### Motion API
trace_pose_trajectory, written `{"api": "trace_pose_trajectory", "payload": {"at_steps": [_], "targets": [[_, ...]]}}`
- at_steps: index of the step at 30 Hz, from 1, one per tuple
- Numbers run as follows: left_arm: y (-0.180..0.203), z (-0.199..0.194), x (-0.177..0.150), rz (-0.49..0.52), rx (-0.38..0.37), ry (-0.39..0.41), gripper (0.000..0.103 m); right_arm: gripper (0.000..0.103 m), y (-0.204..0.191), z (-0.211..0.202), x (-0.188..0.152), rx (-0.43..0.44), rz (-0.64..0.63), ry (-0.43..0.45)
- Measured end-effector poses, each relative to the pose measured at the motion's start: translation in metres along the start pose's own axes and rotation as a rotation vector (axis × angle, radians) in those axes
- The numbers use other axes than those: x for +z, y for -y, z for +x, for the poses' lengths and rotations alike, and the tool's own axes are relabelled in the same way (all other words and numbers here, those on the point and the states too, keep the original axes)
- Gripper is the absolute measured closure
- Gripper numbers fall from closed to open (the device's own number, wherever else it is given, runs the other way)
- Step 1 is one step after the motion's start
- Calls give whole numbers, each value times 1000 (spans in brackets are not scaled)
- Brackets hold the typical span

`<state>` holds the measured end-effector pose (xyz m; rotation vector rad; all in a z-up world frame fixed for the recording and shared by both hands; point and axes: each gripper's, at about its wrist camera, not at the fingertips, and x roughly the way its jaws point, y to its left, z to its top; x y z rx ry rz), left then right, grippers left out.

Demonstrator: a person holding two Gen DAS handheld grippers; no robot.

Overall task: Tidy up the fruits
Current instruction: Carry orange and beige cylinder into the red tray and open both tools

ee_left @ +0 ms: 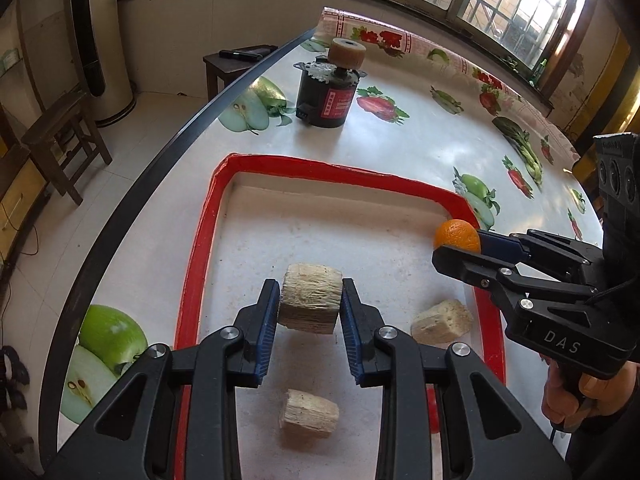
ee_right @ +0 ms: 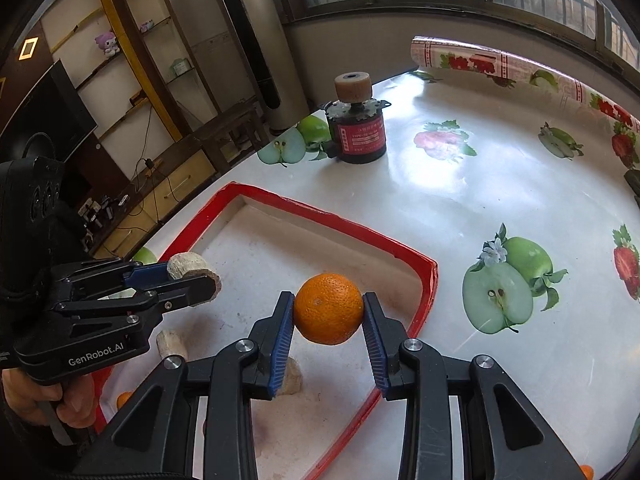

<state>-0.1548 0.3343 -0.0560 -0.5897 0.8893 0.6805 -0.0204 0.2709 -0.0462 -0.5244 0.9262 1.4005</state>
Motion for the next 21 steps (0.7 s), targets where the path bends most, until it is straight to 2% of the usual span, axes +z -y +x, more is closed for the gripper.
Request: {"api": "trace_pose_trajectory", "payload": {"at_steps": [8, 9, 11, 12, 13, 15, 21], "targets": [[1, 7, -1, -3, 19, -17, 75, 66, -4, 24, -2, -20, -32, -49], [1, 6, -1, -3, 23, -17, 72, 66, -4, 26, -3, -22, -32, -54], [0, 7, -2, -8, 44, -17, 60, 64, -4, 26, -4, -16, -28, -54], [0, 5, -3, -14, 51, -12, 51, 61, -3, 24, -5, -11, -25, -51], [-1, 2, -3, -18, 51, -2, 49, 58, -4, 22, -5, -10, -22, -46], [-1, -4, -5, -20, 47, 10, 49, 54, -2, 15, -6, -11, -17, -31], [12, -23, -11, 1, 42, 48, 49, 54, 2, -18, -14, -11, -7, 18]]}}
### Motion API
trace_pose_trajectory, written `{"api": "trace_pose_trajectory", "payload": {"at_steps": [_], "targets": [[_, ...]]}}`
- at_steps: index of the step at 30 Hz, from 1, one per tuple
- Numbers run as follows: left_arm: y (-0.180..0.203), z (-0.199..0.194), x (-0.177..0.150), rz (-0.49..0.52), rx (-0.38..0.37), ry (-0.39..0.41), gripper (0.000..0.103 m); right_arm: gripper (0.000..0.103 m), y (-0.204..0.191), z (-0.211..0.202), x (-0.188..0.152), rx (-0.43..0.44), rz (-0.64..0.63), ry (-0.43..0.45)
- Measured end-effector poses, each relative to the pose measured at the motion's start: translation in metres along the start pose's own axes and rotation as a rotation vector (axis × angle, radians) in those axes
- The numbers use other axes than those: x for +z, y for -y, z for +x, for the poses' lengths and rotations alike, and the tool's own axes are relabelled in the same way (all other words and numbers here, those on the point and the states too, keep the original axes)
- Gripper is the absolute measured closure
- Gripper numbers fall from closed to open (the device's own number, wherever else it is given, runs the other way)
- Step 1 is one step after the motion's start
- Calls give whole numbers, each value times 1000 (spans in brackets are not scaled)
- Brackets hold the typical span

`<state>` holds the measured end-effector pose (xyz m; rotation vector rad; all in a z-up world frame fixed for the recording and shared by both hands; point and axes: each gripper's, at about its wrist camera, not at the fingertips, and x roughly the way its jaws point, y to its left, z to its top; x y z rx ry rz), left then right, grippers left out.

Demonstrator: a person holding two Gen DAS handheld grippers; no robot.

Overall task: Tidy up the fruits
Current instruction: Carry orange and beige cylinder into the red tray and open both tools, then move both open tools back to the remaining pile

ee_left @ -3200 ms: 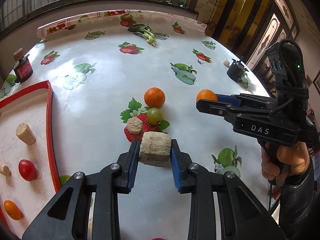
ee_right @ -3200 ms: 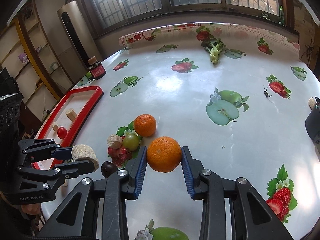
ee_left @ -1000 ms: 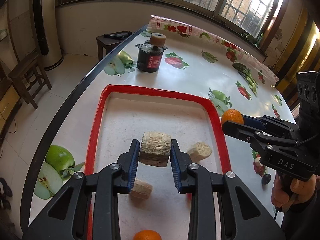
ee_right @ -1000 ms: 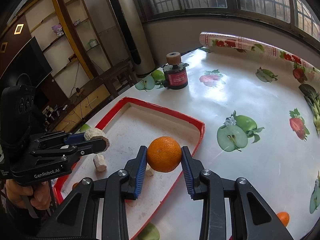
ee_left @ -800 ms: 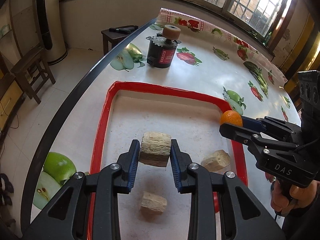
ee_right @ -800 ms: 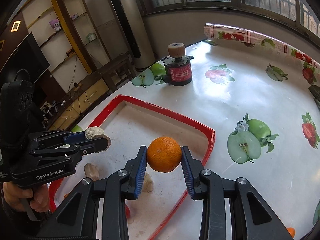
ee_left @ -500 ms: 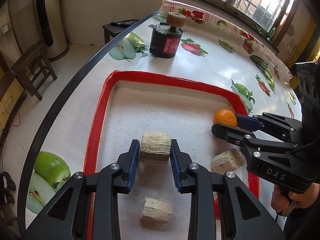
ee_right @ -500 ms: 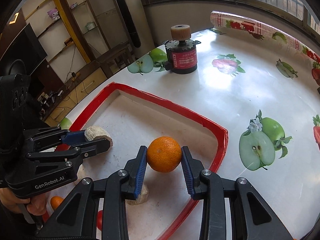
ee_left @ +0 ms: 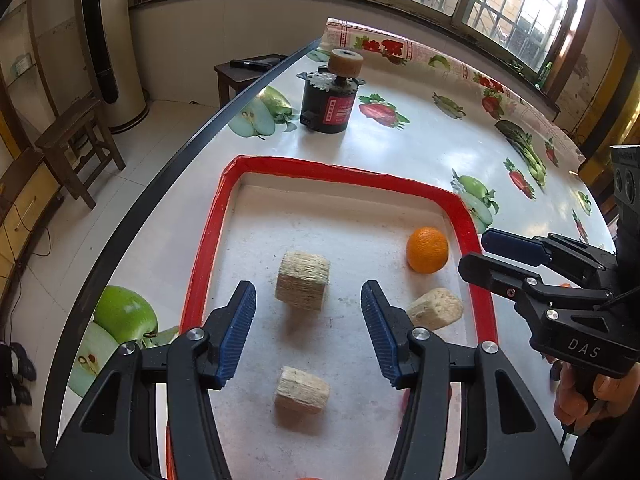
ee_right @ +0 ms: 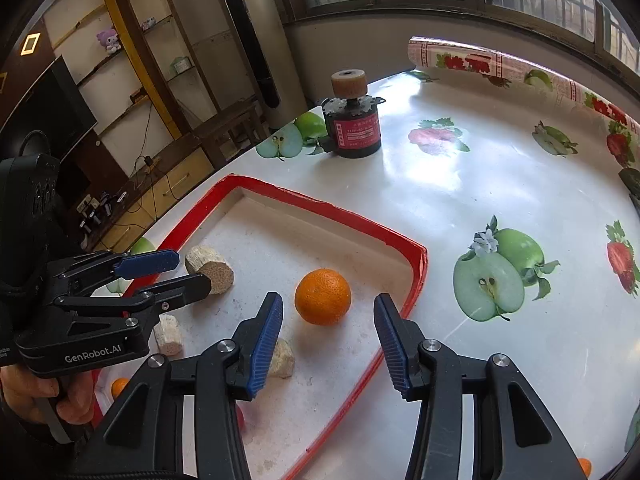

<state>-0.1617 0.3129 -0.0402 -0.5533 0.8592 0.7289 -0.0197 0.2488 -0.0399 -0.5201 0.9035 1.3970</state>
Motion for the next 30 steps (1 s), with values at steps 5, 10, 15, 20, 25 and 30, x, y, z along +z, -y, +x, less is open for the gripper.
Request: {"api": "trace_pose_trajectory", "payload": {"at_steps": [5, 10, 15, 20, 25, 30], "targets": [[17, -15, -8, 31, -20, 17, 50, 54, 7, -32, -15, -3, 10, 32], [34, -28, -15, 52, -42, 31, 50, 51, 17, -59, -30, -16, 31, 52], [48, -40, -23, 74, -62, 39, 50, 50, 24, -80, -45, -36, 36, 62], [66, -52, -32, 104, -86, 48, 50, 50, 28, -100, -59, -45, 48, 78], [88, -63, -43, 146, -120, 51, 50, 50, 38, -119, -78, -63, 70, 90], [107, -66, -54, 175, -159, 40, 50, 50, 59, -134, -104, -95, 118, 89]]}}
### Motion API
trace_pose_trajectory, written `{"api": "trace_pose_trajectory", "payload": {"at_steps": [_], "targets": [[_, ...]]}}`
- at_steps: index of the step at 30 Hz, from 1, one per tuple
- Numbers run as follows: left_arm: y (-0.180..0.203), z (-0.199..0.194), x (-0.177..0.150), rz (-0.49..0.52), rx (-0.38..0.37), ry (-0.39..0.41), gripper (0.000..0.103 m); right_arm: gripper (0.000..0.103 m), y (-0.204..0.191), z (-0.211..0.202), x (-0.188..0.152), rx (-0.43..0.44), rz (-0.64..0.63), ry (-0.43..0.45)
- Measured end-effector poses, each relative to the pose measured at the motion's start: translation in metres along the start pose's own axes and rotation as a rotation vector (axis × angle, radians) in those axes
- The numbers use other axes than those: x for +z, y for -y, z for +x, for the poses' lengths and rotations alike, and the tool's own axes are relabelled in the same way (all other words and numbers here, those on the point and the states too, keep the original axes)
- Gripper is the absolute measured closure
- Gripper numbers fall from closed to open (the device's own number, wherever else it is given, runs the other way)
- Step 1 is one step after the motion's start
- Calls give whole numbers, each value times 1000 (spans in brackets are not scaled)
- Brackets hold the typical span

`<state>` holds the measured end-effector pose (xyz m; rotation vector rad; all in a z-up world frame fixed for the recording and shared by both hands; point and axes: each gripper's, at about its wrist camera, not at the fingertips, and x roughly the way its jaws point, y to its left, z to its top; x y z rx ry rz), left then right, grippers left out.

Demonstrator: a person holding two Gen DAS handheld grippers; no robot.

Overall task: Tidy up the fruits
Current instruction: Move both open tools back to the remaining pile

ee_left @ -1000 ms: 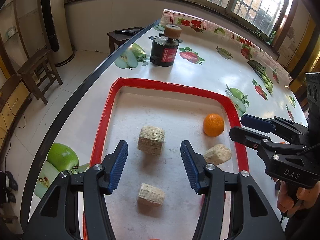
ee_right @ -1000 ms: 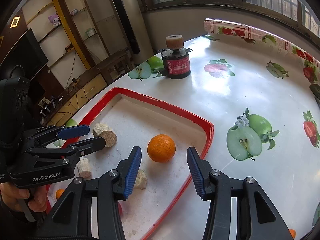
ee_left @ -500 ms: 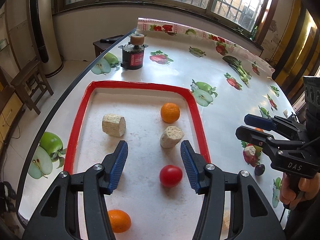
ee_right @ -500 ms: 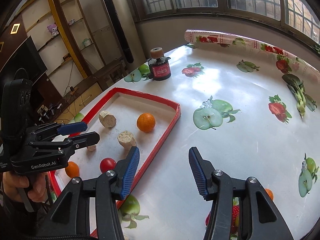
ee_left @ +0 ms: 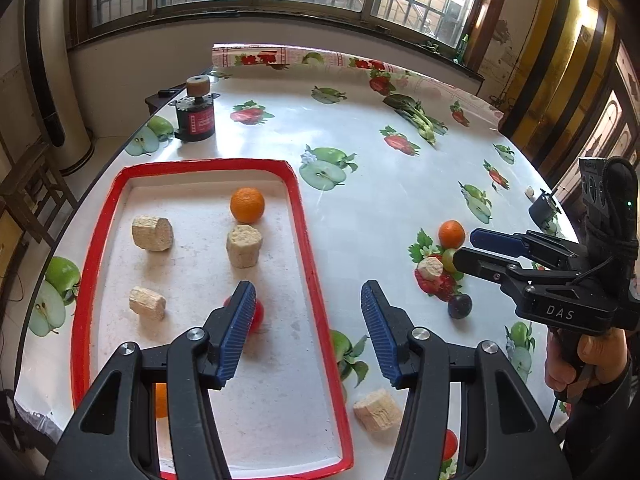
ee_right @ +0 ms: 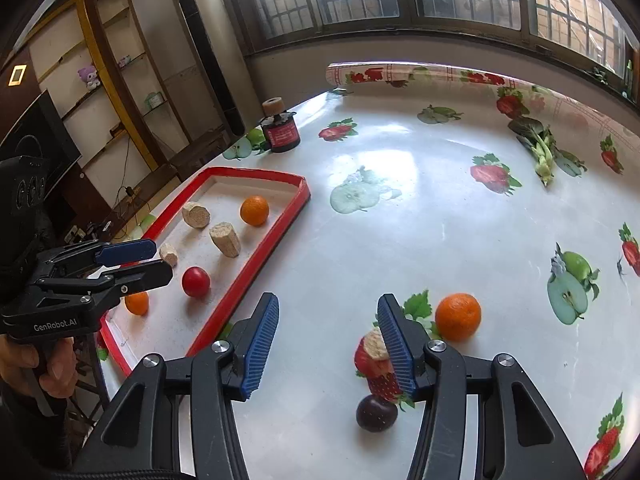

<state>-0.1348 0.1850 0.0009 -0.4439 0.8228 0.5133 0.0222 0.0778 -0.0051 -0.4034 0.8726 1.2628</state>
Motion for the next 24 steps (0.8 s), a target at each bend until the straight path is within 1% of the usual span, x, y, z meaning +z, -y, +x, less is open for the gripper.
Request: {"api": "trace_pose_trajectory", "payload": {"at_steps": [6, 12, 17, 19, 24], "targets": [[25, 4, -9, 41, -36, -24, 50, 49, 32, -16, -30, -36, 73, -10], [46, 7, -25, 83, -56, -53, 50, 49, 55, -27, -54, -53, 132, -18], [57, 8, -41, 142, -84, -80, 50, 49, 59, -32, -71, -61, 150, -25], [60, 7, -49, 169, -83, -89, 50, 49, 58, -34, -76, -61, 153, -28], [60, 3, -64, 211, -108, -100, 50, 49, 46, -40, -95, -40, 142, -33]]}}
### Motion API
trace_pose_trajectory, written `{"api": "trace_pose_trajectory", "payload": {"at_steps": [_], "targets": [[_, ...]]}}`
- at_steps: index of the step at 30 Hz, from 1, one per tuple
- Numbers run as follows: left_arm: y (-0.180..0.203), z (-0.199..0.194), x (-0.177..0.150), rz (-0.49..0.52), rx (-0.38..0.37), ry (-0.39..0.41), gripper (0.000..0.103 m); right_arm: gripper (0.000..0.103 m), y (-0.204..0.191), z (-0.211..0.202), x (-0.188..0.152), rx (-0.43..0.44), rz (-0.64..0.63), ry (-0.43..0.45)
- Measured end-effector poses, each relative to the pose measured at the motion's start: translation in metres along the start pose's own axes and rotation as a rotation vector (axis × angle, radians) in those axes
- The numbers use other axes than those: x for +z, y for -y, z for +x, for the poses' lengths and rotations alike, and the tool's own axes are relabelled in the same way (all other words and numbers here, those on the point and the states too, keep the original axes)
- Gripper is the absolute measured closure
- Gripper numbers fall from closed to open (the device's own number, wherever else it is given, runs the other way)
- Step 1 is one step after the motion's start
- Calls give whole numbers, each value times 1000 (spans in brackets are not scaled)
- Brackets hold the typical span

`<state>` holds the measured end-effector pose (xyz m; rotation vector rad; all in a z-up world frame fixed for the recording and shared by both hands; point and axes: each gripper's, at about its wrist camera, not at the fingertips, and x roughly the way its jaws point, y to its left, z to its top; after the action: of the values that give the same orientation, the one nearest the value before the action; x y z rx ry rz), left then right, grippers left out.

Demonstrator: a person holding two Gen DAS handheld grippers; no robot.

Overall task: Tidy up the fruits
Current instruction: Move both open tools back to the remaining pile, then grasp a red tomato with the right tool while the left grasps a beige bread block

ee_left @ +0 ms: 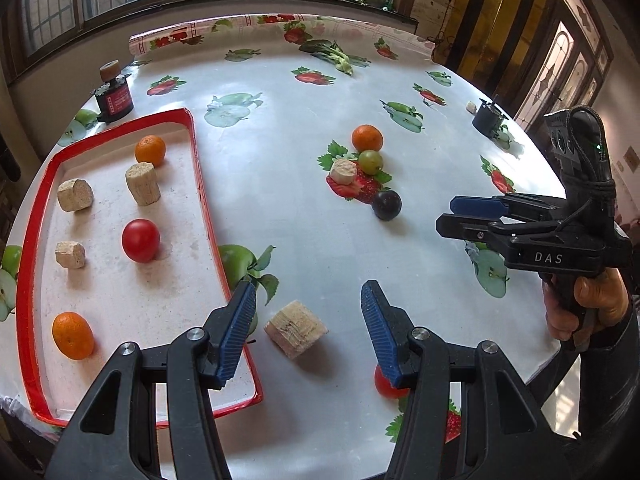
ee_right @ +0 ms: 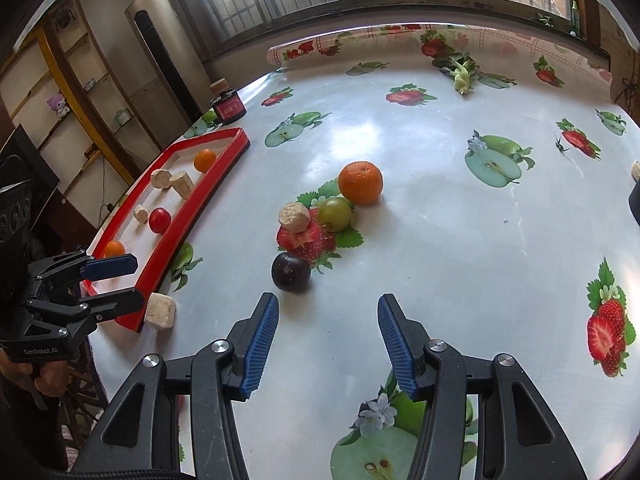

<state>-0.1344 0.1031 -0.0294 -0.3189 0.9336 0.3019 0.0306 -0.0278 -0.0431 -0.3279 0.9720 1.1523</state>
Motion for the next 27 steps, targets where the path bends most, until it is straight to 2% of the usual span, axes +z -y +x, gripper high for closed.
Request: {"api": "trace_pose_trajectory", "payload": {"at_steps": [4, 11, 14, 18, 23, 24, 25, 27], "targets": [[-3, 4, -6, 13, 6, -19, 50, 49, -23, -2, -25, 52, -39, -27], [4, 12, -9, 88, 11, -44, 50, 50, -86, 7, -61, 117, -199, -103], [6, 17, -9, 105, 10, -54, 50, 50, -100, 7, -59, 140, -209, -94], [4, 23, -8, 108, 2, -62, 50, 50, -115, 6, -56, 131, -246, -84], [7, 26, -6, 138, 7, -64, 50, 50, -128, 11, -59, 161, -273, -107], [7, 27, -6, 145, 7, -64, 52, 50, -130, 13, -60, 166, -276, -110], [8, 29, -6, 150, 4, -70, 60, 48, -131, 18, -61, 160, -279, -117], [7, 35, -8, 156, 8, -87, 67, 54, -131, 27, -62, 113, -280, -126]]}}
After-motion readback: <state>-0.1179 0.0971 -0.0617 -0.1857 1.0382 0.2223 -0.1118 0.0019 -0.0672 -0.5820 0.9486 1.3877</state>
